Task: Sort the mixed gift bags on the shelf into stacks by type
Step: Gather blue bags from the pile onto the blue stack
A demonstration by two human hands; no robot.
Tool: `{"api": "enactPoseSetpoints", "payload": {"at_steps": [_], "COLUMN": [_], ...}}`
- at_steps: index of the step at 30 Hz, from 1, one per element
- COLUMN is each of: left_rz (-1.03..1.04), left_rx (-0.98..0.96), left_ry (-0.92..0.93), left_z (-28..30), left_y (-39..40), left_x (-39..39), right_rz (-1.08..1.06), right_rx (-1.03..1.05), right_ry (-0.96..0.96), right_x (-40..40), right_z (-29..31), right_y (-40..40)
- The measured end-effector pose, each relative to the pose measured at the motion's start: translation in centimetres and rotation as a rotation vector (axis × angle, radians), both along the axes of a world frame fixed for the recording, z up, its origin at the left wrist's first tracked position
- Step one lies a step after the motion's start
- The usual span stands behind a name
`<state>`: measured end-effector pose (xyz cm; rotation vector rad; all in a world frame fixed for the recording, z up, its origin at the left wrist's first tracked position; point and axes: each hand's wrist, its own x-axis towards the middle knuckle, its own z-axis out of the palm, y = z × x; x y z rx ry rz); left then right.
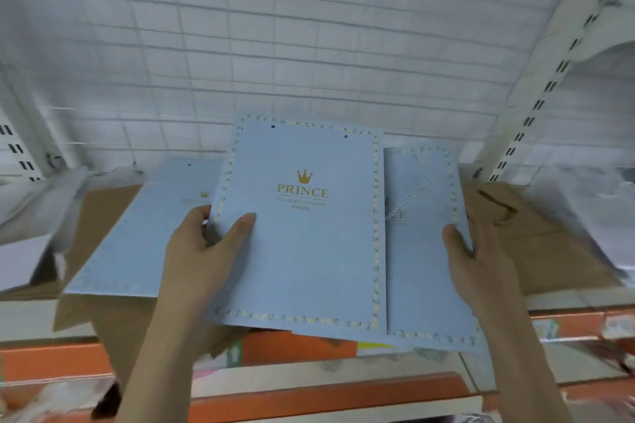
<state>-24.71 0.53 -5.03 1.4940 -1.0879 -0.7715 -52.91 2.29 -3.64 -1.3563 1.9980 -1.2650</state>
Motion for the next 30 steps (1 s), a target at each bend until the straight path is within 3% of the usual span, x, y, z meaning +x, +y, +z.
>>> {"api": "enactPoseSetpoints", "payload": {"at_steps": [7,13,19,30], "left_rz": [-0.041,-0.034,-0.015,-0.001], "left_rx": [0.046,0.034,0.021,-0.004], "left_ry": [0.002,-0.037,0.064,-0.134], "left_z": [-1.0,-0.2,0.1,0.3], "left_y": [1.1,0.2,-1.4,-3.7], "left_x": [-11.3,-14.7,-17.3,-28.5], "right_rz": [-0.001,0.003,0.015,0.013], "right_rx": [-0.034,-0.096,-0.131,-0.162], "right_ry": [-0.068,-0.142,-0.095,-0.084], "right_x": [-9.9,-13.2,-16.1,-27.8], "right_z": [-1.1,-1.8,-1.9,-2.2], "right_y": [2.1,1.1,-0.7,-1.9]}}
